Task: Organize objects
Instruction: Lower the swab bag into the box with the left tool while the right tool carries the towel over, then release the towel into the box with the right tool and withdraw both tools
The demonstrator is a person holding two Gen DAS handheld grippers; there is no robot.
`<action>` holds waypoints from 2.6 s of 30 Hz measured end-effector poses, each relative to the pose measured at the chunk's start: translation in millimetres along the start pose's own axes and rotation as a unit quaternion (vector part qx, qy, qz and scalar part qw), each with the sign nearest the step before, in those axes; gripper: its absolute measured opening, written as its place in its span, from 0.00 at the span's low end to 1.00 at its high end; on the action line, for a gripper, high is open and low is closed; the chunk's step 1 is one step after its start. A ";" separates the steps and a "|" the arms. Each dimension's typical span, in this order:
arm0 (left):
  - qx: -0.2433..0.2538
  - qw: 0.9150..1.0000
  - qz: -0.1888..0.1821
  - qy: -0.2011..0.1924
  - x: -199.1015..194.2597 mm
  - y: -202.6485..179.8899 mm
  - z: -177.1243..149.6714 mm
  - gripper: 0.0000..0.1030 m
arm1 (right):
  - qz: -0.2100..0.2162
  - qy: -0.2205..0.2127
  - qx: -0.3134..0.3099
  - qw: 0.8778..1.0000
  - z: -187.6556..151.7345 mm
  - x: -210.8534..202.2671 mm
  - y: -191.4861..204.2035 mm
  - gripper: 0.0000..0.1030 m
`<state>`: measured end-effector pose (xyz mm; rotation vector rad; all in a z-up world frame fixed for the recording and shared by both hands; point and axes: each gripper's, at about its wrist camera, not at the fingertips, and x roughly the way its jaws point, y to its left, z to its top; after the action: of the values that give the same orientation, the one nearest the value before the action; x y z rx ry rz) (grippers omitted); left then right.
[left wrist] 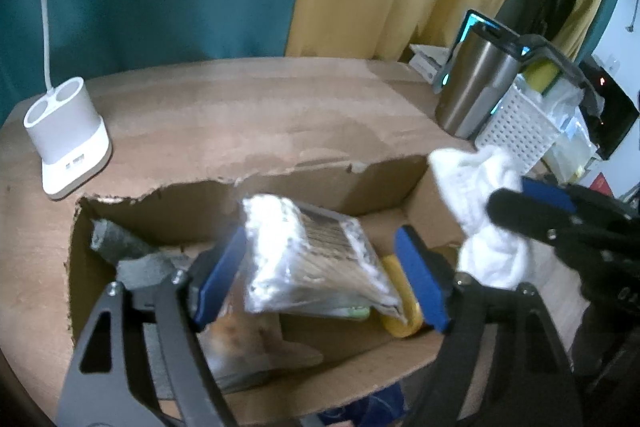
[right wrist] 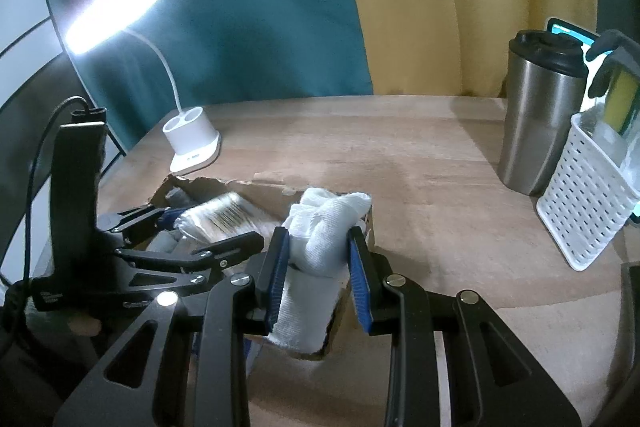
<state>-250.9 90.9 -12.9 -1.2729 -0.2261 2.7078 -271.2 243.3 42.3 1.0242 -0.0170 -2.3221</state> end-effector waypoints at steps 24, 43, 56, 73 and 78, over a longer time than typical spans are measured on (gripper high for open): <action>-0.019 0.999 0.012 -0.024 -24.0 26.5 -8.1 0.77 | -0.017 0.022 -0.003 1.000 5.2 23.9 8.4 0.47; -0.016 0.999 0.015 -0.045 -56.8 30.1 -31.5 0.78 | -0.037 0.017 -0.003 0.999 -14.3 -0.2 23.5 0.58; -0.018 0.999 0.019 -0.046 -72.6 43.3 -55.3 0.78 | -0.045 0.022 -0.007 0.999 -33.9 -9.0 43.1 0.58; 0.017 0.997 0.069 -0.033 -43.2 49.7 -43.0 0.78 | -0.041 0.024 -0.008 0.999 -37.4 -7.1 47.9 0.58; 0.034 0.995 0.092 -0.003 -20.8 41.5 -37.2 0.79 | -0.035 0.022 0.000 0.999 -36.6 -6.4 34.4 0.58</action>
<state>-211.7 49.1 -28.9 -1.3263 -0.0178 2.8448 -225.4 226.3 29.2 1.0904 0.0378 -2.3625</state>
